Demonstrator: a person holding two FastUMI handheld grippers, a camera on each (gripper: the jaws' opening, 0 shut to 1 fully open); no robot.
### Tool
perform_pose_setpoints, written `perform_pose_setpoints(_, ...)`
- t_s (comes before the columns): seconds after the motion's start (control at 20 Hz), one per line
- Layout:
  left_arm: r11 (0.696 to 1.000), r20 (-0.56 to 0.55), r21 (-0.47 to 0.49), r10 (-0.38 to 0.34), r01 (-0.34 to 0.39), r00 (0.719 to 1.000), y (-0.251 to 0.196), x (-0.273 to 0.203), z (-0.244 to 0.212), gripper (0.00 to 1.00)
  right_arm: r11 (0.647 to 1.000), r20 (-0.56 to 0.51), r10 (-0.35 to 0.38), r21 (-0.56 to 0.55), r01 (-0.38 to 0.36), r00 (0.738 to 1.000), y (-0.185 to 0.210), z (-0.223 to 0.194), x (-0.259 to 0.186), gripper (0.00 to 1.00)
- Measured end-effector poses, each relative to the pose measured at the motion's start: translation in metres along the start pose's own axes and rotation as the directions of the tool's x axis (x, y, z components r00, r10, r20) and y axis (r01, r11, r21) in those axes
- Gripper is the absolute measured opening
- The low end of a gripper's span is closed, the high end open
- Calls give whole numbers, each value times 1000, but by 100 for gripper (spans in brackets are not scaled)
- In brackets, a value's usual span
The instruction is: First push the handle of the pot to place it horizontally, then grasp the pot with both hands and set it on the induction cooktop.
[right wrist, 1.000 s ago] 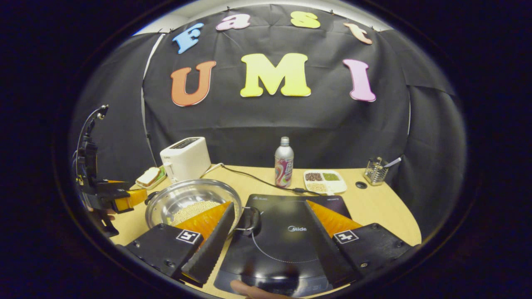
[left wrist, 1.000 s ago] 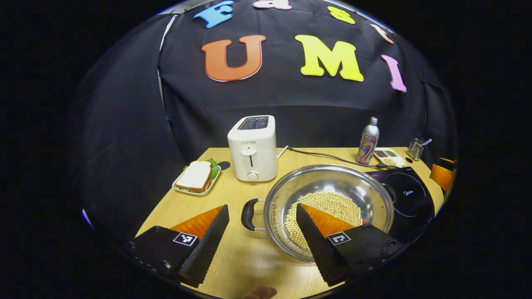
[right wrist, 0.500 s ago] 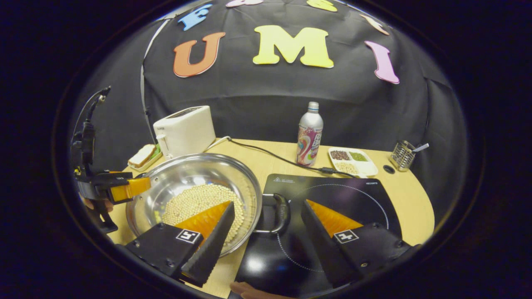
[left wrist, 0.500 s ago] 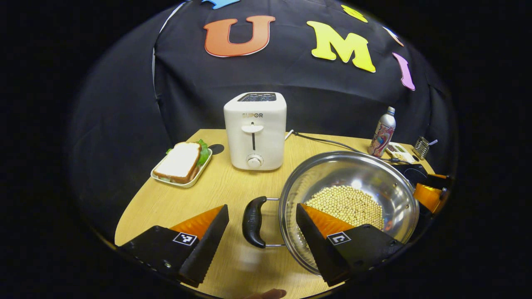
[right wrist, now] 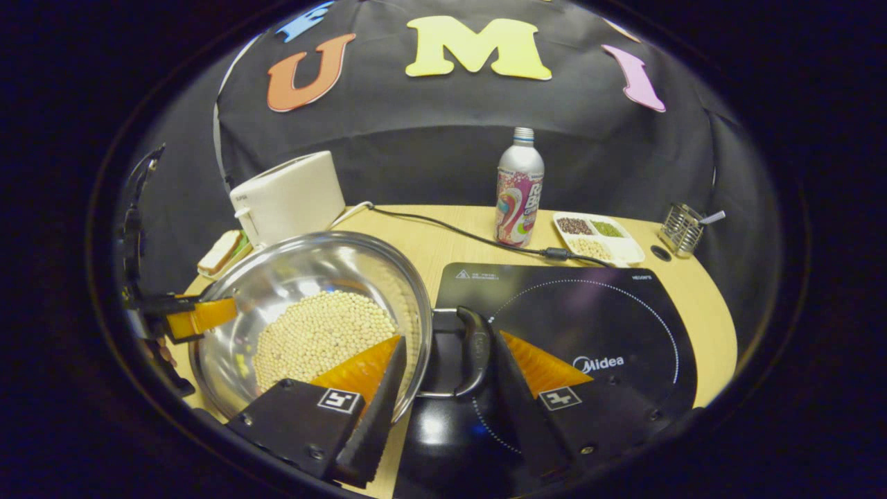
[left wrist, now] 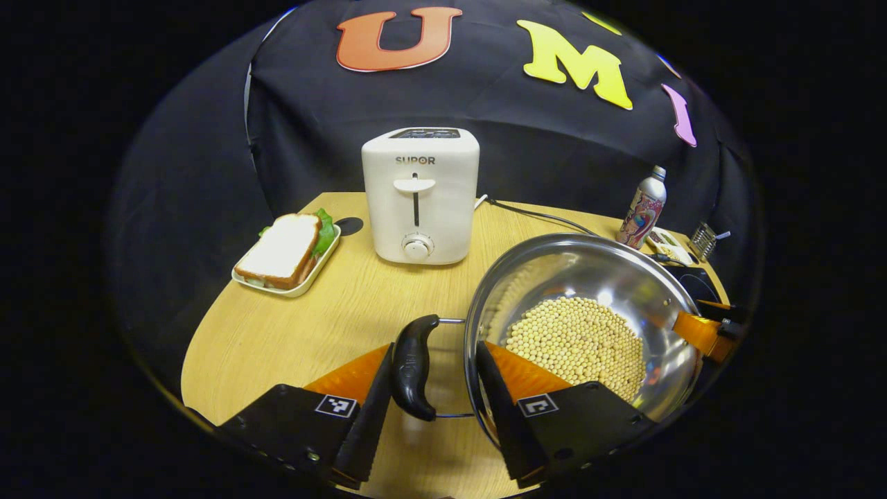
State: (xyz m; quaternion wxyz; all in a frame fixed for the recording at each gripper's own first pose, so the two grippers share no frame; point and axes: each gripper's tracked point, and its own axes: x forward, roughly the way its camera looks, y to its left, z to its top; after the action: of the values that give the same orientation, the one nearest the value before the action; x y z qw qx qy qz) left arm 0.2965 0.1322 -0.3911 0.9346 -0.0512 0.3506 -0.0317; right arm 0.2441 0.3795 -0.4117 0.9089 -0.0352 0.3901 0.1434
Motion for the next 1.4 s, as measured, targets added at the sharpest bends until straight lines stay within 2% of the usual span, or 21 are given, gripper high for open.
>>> perform_pose_setpoints(0.15, 1000, -2, -2, -15, 15, 1000, -1, 0, -1, 65, 1000, 2, 0, 9, 0, 1000, 2, 3, 3, 69)
perform_pose_setpoints(0.2, 1000, -4, 2, -20, 20, 1000, 0, 1, -1, 74, 1000, -1, -3, 9, 3, 1000, 1, 3, 1, 70)
perform_pose_setpoints(0.25, 1000, -6, 0, -26, 26, 1000, 0, 0, -1, 64, 1000, -7, -7, 15, 7, 1000, 2, 4, 3, 69)
perform_pose_setpoints(0.3, 1000, -9, 1, -27, 27, 1000, -1, 1, -1, 62, 1000, -16, -11, 6, 11, 1000, 2, 4, 3, 66)
perform_pose_setpoints(0.5, 1000, -21, 4, -2, 2, 1000, -1, -2, -2, 60, 1000, -26, -12, -17, 12, 1000, 2, 6, 3, 61)
perform_pose_setpoints(0.65, 1000, -34, 2, 7, -7, 999, -2, -16, -4, 60, 1000, -30, 3, 7, -3, 1000, 3, 8, -4, 58)
perform_pose_setpoints(0.8, 1000, -13, 8, 20, -20, 1000, -8, -37, 5, 60, 1000, -25, 15, 0, -15, 1000, -1, 9, -29, 61)
perform_pose_setpoints(1.0, 999, -5, 17, 31, -31, 1000, -22, -72, 20, 60, 1000, -18, 27, -15, -27, 999, -13, 24, -62, 59)
perform_pose_setpoints(1.25, 999, 31, 26, 32, -33, 999, -54, -122, 50, 60, 999, 4, 35, -9, -35, 999, -42, 56, -114, 61)
perform_pose_setpoints(1.35, 999, 50, 31, 32, -33, 998, -69, -140, 63, 60, 999, 11, 39, -3, -39, 999, -56, 70, -135, 58)
perform_pose_setpoints(1.4, 999, 58, 32, 32, -34, 998, -76, -149, 71, 60, 999, 18, 41, -7, -41, 999, -64, 78, -144, 61)
